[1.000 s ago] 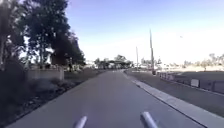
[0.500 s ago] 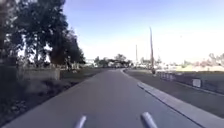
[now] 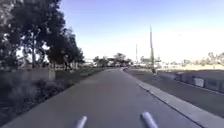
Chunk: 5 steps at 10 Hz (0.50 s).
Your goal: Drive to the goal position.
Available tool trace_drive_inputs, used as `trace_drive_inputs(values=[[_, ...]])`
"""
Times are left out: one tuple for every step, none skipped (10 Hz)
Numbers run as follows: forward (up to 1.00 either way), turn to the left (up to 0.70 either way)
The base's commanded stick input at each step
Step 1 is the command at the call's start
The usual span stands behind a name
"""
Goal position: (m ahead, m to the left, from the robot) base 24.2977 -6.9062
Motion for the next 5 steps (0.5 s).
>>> trace_drive_inputs(values=[[0.98,0.00],[0.98,0.00],[0.98,0.00],[0.98,0.00],[0.98,0.00]])
